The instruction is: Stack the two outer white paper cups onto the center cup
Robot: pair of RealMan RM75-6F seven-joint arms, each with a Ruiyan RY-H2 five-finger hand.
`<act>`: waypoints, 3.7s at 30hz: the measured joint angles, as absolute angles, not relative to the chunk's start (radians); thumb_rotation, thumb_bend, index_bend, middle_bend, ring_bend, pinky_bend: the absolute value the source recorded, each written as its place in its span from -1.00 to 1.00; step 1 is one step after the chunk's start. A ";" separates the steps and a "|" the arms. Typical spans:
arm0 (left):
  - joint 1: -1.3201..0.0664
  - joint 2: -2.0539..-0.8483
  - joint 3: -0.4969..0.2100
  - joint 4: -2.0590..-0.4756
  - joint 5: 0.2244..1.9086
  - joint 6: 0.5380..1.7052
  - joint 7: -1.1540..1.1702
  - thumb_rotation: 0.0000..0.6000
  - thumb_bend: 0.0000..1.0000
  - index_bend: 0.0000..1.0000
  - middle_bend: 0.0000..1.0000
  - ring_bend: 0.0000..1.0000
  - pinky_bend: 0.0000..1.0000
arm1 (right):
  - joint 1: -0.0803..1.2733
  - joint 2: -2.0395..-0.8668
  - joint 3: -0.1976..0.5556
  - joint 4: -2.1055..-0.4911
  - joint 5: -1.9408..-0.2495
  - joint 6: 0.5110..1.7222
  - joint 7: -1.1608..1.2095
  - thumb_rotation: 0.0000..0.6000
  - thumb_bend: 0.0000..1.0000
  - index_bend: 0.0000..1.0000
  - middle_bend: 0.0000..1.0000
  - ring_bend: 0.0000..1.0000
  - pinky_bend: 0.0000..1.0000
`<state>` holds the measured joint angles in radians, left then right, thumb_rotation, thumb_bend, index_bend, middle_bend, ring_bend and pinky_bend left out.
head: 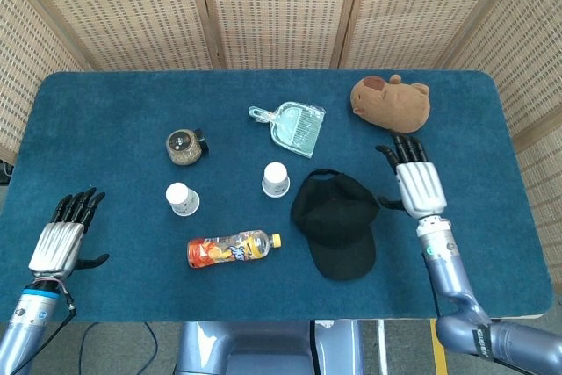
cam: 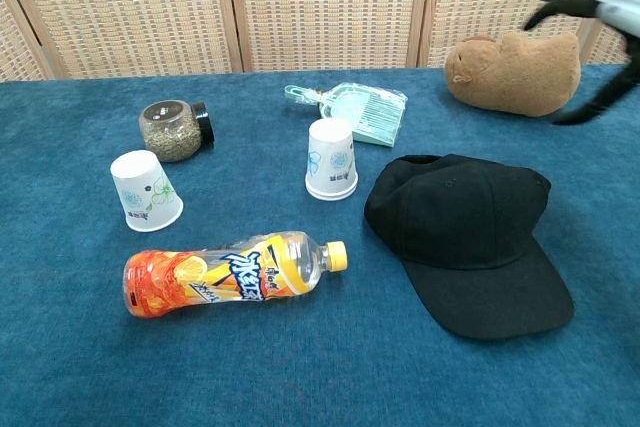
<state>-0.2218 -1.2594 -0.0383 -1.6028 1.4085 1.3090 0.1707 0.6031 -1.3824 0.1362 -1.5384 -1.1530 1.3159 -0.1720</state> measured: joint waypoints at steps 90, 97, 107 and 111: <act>-0.854 -1.377 -0.248 -1.638 0.916 0.936 0.453 1.00 -0.39 -0.16 -1.00 -1.00 -1.00 | 0.270 -1.318 0.181 -1.380 -1.375 1.404 0.229 1.00 -0.71 -0.56 -1.00 -1.00 -1.00; -0.931 -1.489 -0.312 -1.559 0.932 0.951 0.428 1.00 -0.39 -0.19 -1.00 -1.00 -1.00 | 0.270 -1.321 0.193 -1.357 -1.359 1.386 0.261 1.00 -0.71 -0.56 -1.00 -1.00 -1.00; -1.034 -1.571 -0.339 -1.482 0.832 0.904 0.469 1.00 -0.40 -0.22 -1.00 -1.00 -1.00 | 0.269 -1.320 0.212 -1.325 -1.332 1.356 0.309 1.00 -0.71 -0.56 -1.00 -1.00 -1.00; -1.063 -1.596 -0.340 -1.461 0.804 0.897 0.487 1.00 -0.40 -0.23 -1.00 -1.00 -1.00 | 0.268 -1.318 0.218 -1.319 -1.326 1.350 0.325 1.00 -0.71 -0.56 -1.00 -1.00 -1.00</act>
